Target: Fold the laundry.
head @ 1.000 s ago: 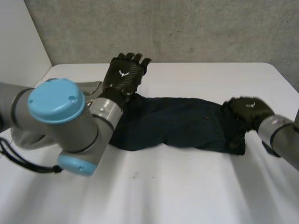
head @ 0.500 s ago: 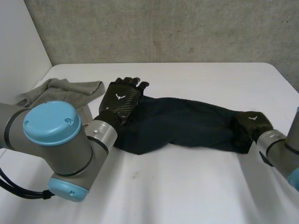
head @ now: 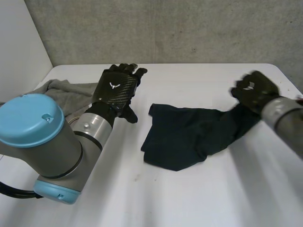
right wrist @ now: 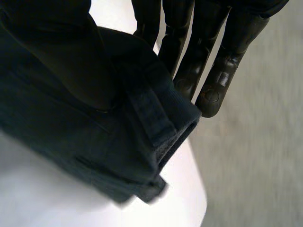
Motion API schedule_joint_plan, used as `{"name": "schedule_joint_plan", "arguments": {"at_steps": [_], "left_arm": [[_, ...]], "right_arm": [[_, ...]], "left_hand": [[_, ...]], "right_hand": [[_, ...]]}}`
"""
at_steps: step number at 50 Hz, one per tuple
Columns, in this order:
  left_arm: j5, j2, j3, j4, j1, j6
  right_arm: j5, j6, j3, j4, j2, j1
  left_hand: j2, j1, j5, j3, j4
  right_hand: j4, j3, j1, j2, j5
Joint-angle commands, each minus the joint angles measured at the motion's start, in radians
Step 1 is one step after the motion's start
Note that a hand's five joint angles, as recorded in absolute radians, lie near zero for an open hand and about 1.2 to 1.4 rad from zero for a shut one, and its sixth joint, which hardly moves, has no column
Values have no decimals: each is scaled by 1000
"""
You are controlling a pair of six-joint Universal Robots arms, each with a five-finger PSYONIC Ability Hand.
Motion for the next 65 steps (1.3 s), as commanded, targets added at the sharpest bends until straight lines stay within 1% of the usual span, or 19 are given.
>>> {"name": "schedule_joint_plan", "arguments": {"at_steps": [1,2,6,10,12,13,15,16,17,20,21,25,30,37,46,52,58,64,65], "left_arm": [[-4,2,15,6,0,-1],[-4,2,15,6,0,-1],[-6,2,24,6,0,-2],[-8,1,32,8,1,-7],[-8,1,47,8,1,-13],[-8,-1,52,8,3,-14],[-8,-1,73,8,4,-22],[-8,-2,79,8,4,-25],[-8,-2,89,9,4,-28],[-8,-7,127,9,3,-42],[-8,-12,136,9,3,-45],[-8,-33,185,8,1,-73],[-6,-96,247,2,-20,-108],[15,-235,365,-15,-80,-122],[62,-420,536,-153,-89,-90],[57,-407,478,-247,-83,42],[57,-357,412,-245,-75,171],[61,-364,429,-239,-71,187],[61,-371,440,-223,-69,190]], "right_arm": [[-49,-138,-94,-18,102,287],[-84,-212,-103,-13,138,342],[-143,-313,-114,-7,223,418],[-167,-276,-123,-7,254,430],[-167,-220,-133,-13,254,432],[-169,-138,-149,-18,251,427],[-167,-24,-171,-18,243,420],[-167,40,-179,-18,237,416],[-164,183,-194,-18,213,404],[-150,405,-206,-16,150,371],[-144,544,-205,-13,113,331],[-138,839,-182,-3,64,205],[-138,1047,-142,17,25,110],[-138,1035,-78,27,4,-5],[-138,1010,-96,48,62,-8],[-138,944,-111,60,97,-8],[-135,883,-117,62,117,16],[-127,871,-150,74,139,59],[-126,871,-151,74,142,61]], "left_hand": [[-31,-17,-48,-38,-30],[-31,-17,-48,-38,-30],[-31,-17,-48,-38,-30],[-31,-17,-48,-38,-30],[-31,-17,-48,-38,-30],[-31,-17,-48,-38,-30],[-31,-17,-48,-38,-30],[-31,-17,-48,-38,-30],[-31,-17,-48,-38,-30],[-31,-17,-48,-38,-30],[-31,-17,-48,-38,-30],[-31,-17,-48,-38,-30],[-30,-17,-47,-37,-29],[8,21,-9,1,9],[96,109,79,89,97],[134,148,117,127,135],[190,203,173,183,191],[266,280,249,259,267],[345,358,328,338,346]], "right_hand": [[205,202,460,227,255],[205,202,460,227,255],[205,202,460,227,255],[205,202,460,227,255],[-116,-118,139,-93,-65],[-582,-585,-327,-560,-532],[-955,-958,-700,-933,-905],[-1017,-1019,-762,-995,-966],[-1017,-1019,-762,-995,-966],[-1017,-1019,-762,-995,-966],[-1017,-1019,-762,-995,-966],[-1017,-1019,-762,-995,-966],[-1017,-1019,-762,-995,-966],[-1017,-1019,-762,-995,-966],[-1017,-1019,-762,-995,-966],[-1017,-1019,-762,-995,-966],[-1017,-1019,-762,-995,-966],[-1017,-1019,-762,-995,-966],[-1017,-1019,-762,-995,-966]]}}
